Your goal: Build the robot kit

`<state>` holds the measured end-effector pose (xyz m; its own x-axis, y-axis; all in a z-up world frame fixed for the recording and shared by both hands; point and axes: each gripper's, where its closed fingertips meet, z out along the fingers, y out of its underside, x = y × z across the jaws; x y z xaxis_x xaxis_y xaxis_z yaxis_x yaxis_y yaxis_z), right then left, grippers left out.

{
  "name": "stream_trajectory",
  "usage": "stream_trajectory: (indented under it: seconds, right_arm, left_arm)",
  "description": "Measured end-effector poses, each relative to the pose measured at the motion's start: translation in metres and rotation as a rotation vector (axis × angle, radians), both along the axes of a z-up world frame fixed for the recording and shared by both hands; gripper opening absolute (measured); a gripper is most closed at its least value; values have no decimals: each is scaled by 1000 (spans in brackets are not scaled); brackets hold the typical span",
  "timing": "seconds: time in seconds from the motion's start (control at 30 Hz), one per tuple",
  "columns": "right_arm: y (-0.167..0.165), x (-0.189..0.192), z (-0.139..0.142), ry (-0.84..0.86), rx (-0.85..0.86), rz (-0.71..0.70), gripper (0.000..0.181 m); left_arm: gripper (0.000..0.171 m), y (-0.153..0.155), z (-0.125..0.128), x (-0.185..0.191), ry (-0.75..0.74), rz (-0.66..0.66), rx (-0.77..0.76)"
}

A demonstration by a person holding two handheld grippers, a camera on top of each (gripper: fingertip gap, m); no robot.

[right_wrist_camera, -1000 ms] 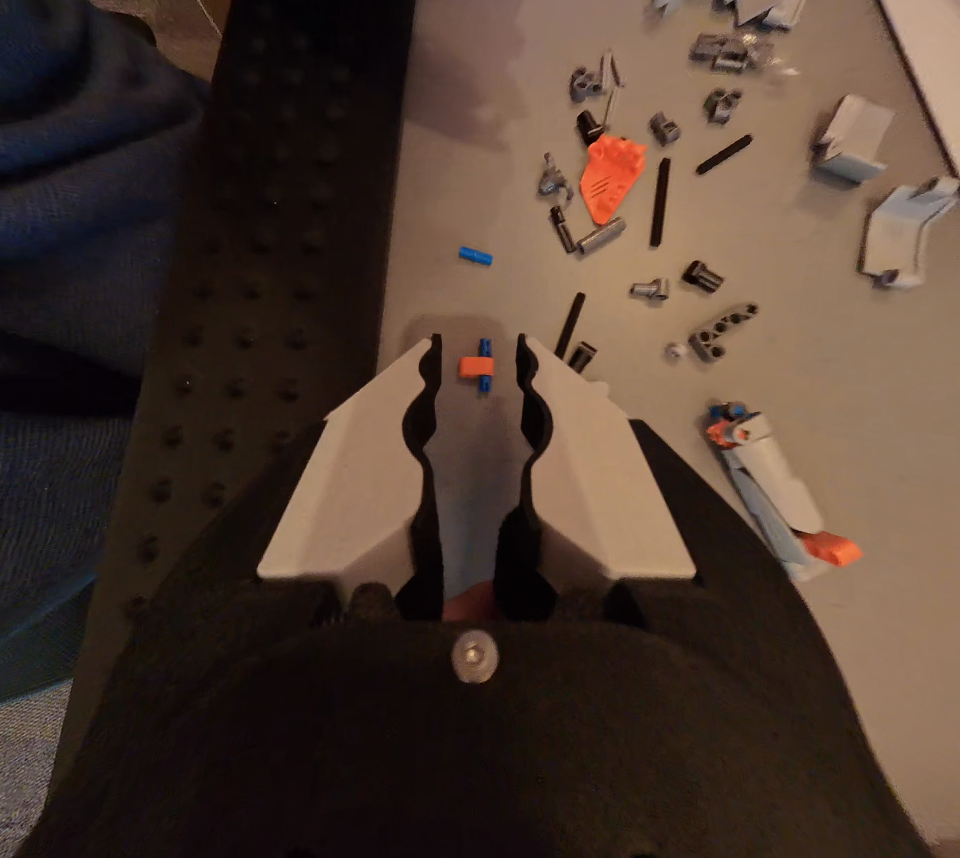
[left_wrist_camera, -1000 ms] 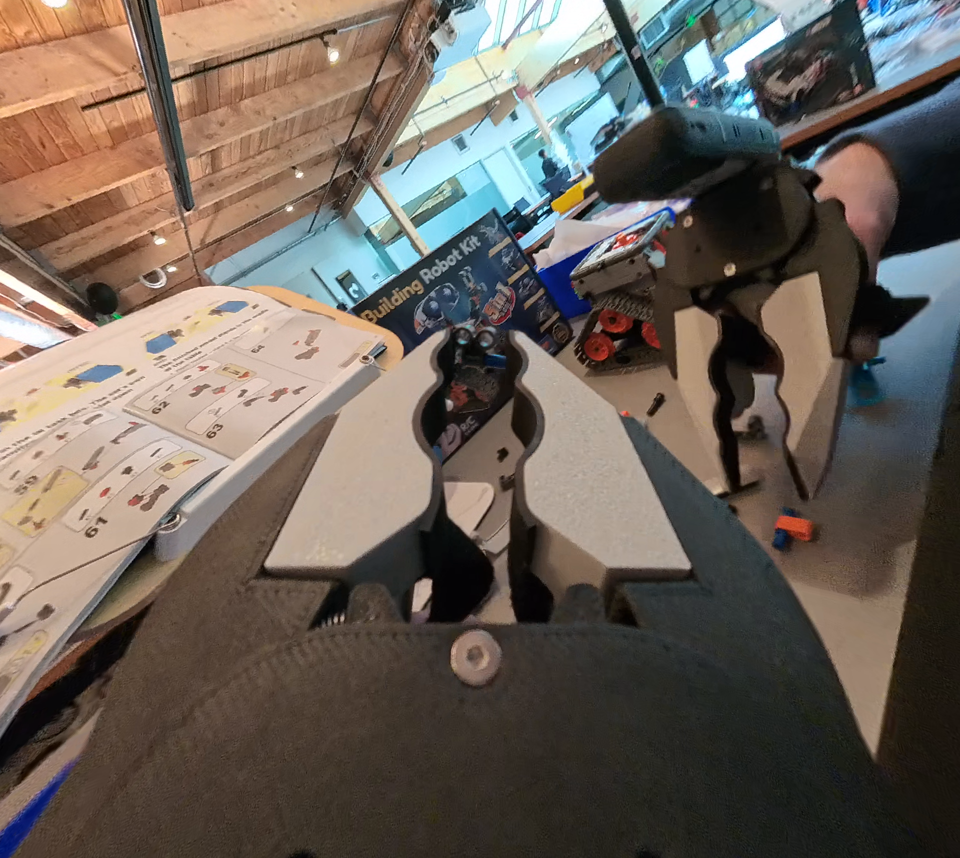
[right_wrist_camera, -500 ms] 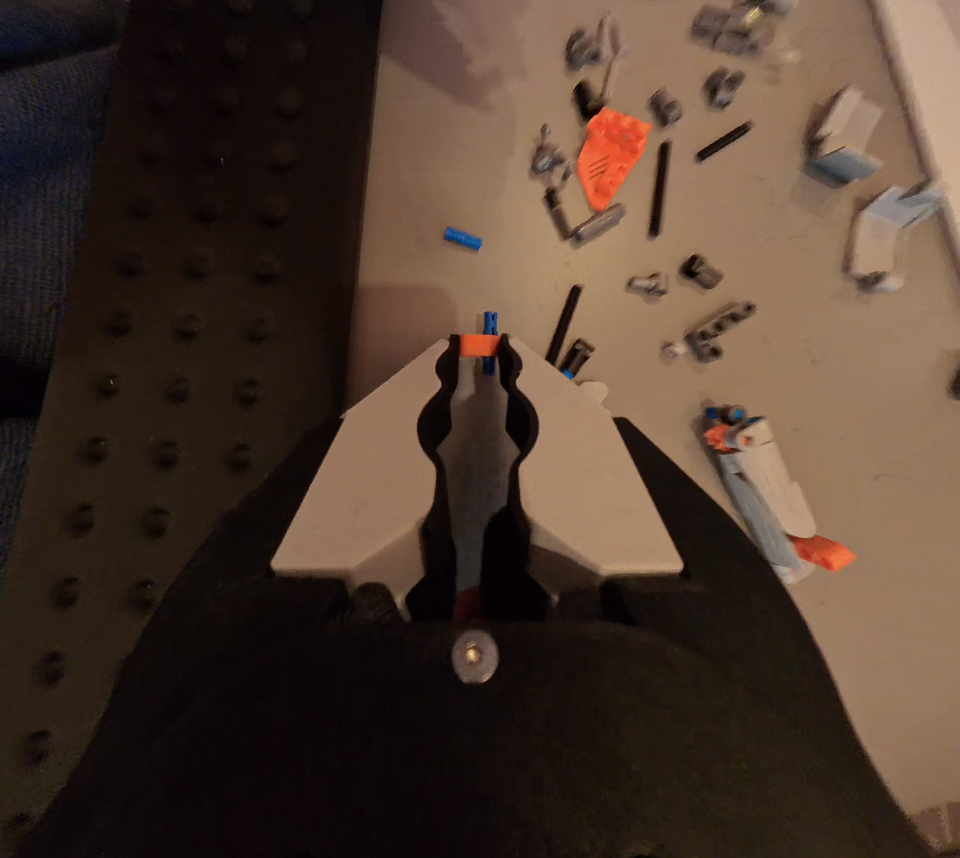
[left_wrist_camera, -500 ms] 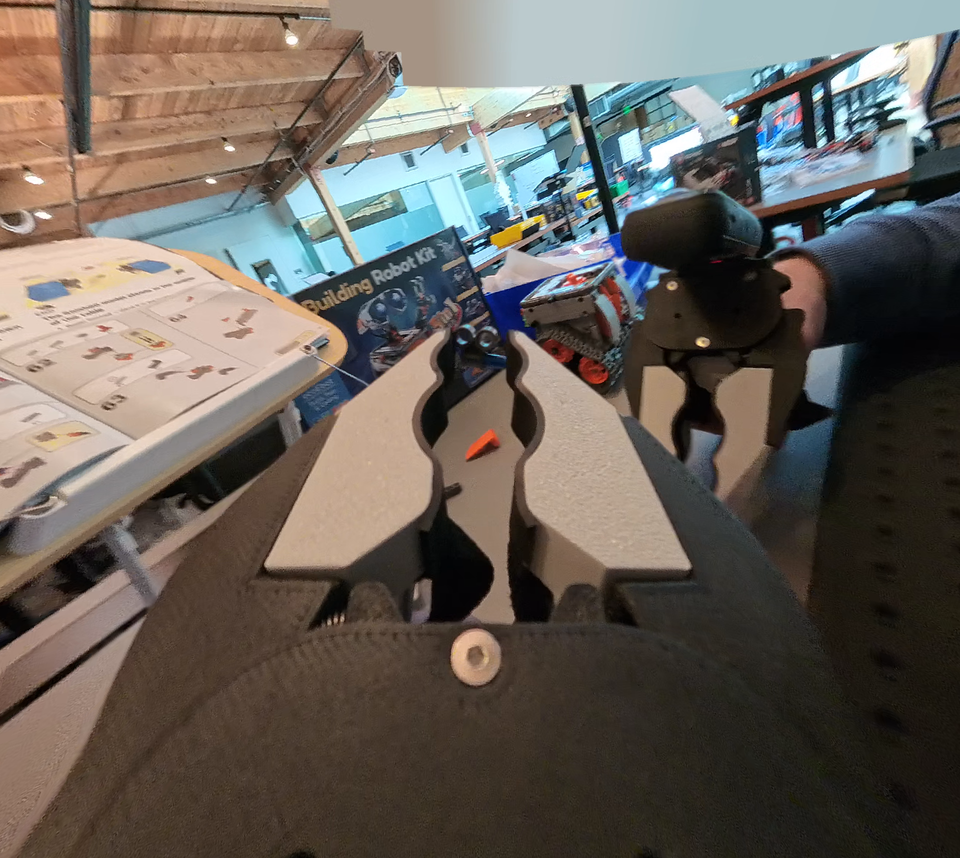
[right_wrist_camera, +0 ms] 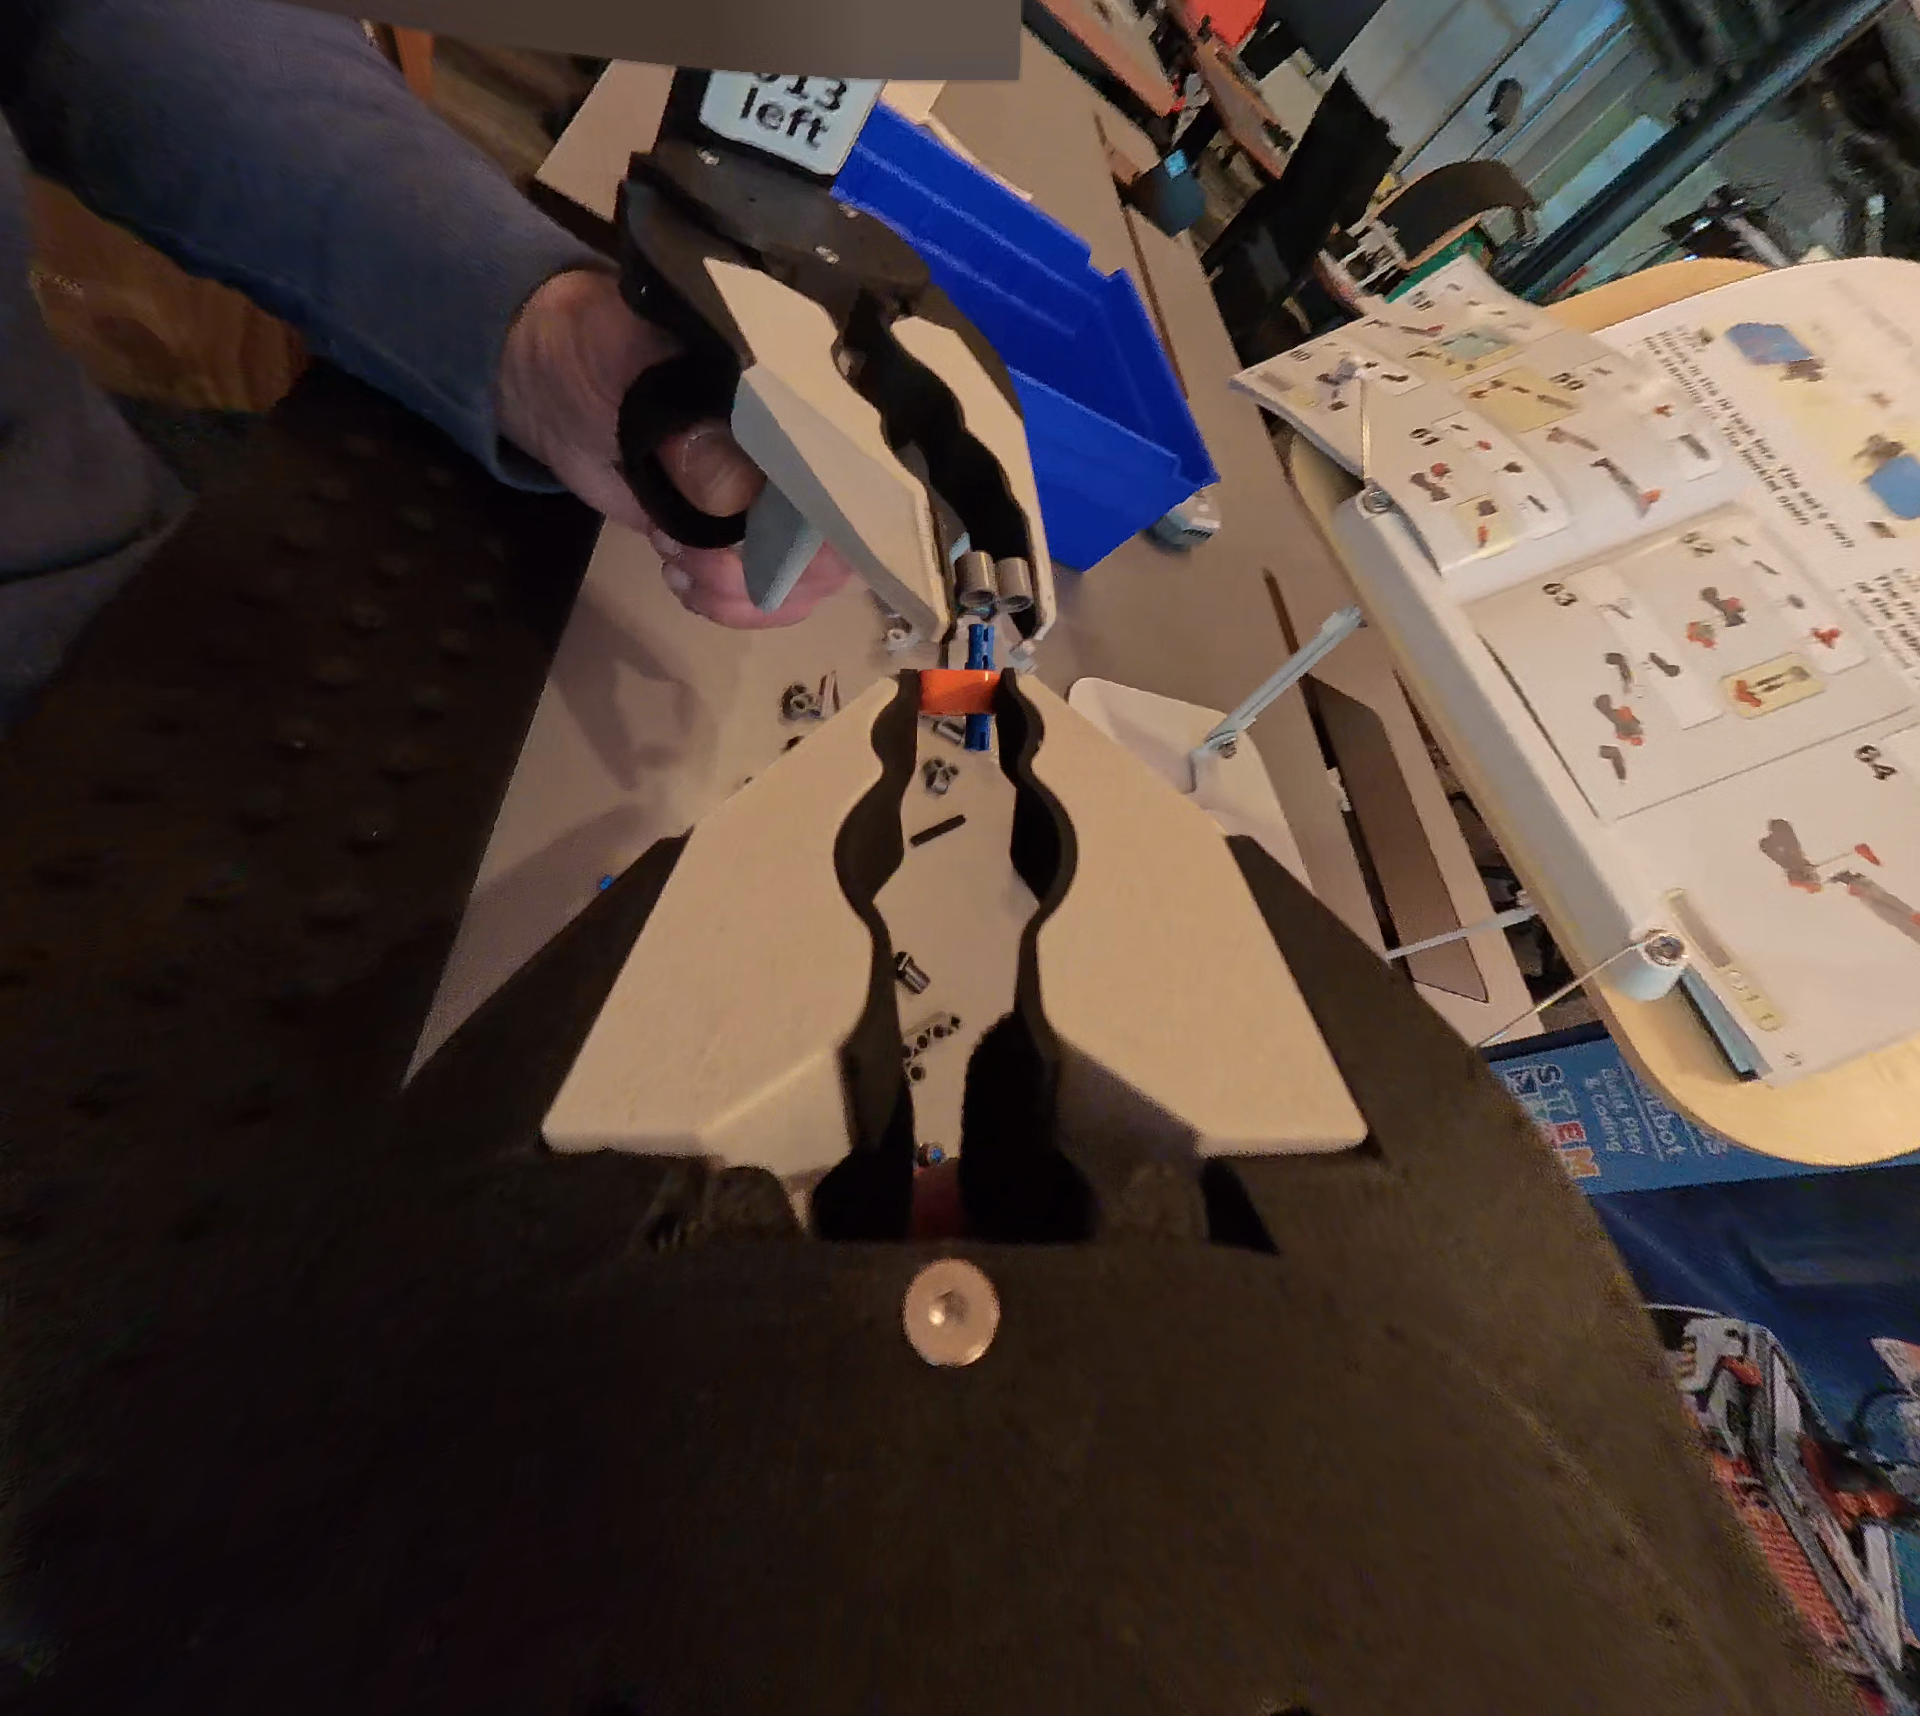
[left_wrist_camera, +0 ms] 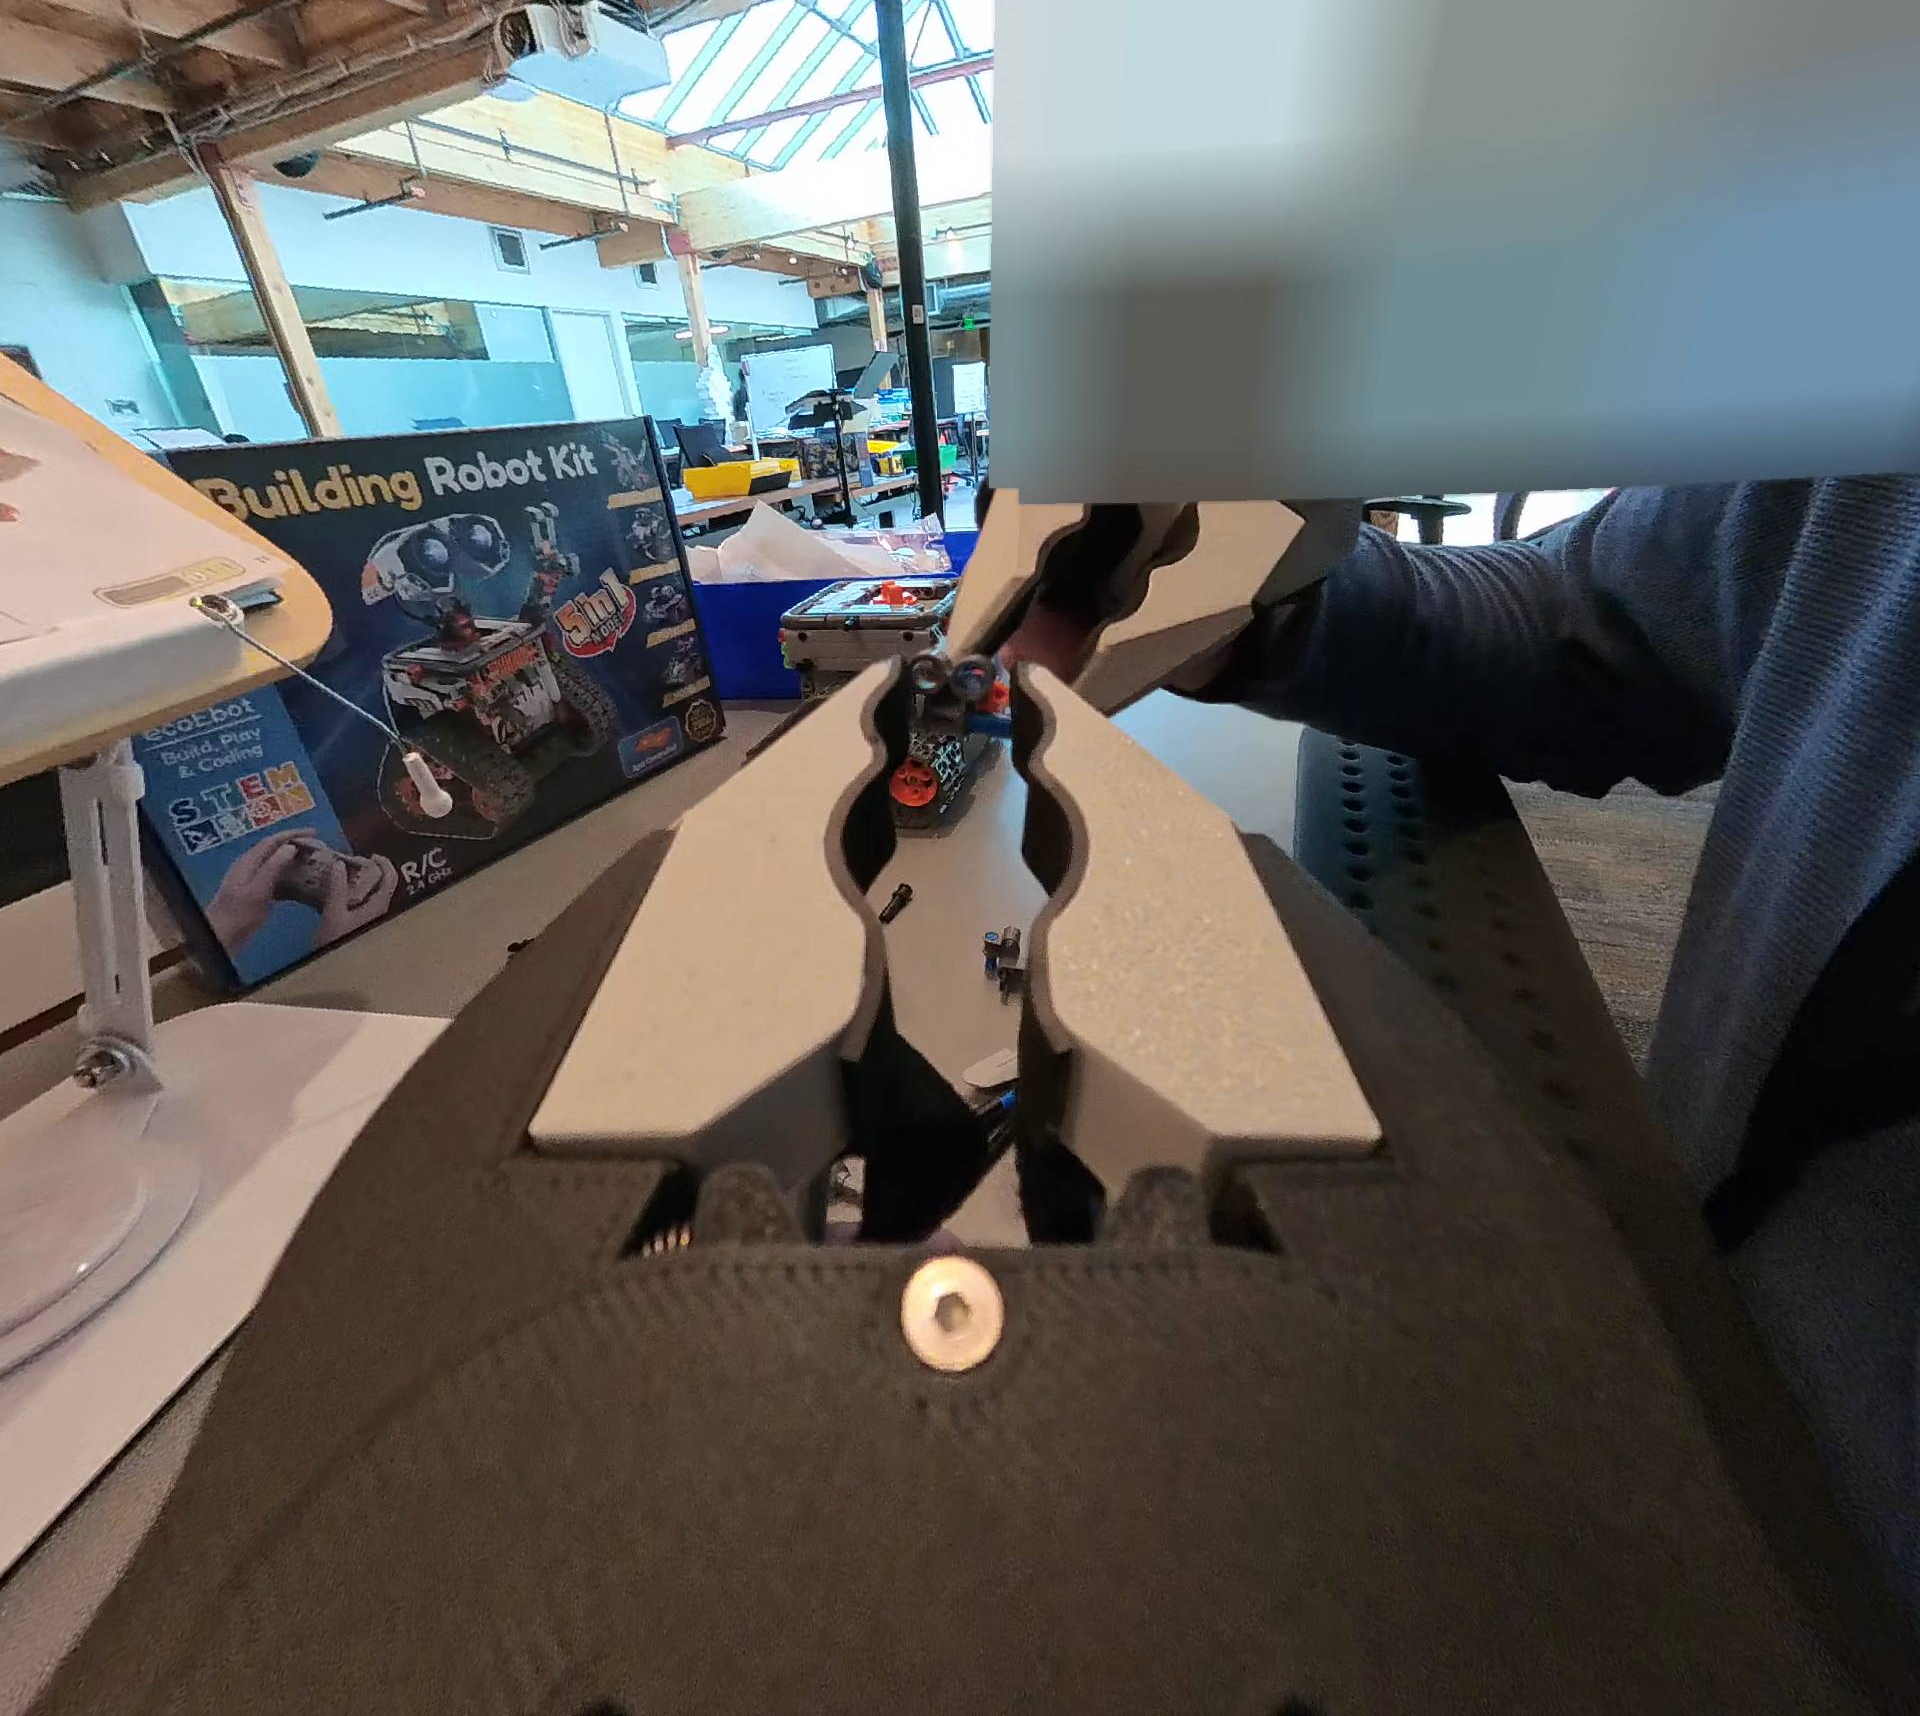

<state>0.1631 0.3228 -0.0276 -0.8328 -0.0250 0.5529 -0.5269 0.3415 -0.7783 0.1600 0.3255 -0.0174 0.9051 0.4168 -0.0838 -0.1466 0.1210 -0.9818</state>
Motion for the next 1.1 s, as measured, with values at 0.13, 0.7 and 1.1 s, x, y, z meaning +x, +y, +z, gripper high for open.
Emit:
stream_trajectory:
  seconds: [0.13,0.7,1.1]
  right_arm:
    - [1,3,1,-108,-5,51,13]
    - [10,11,-11,-272,67,186,13]
    - [8,7,-14,-105,93,98,13]
  left_arm:
    - [16,4,-3,4,72,-1,-63]
    - [16,15,-18,14,262,23,-286]
    - [15,13,-23,10,202,4,-272]
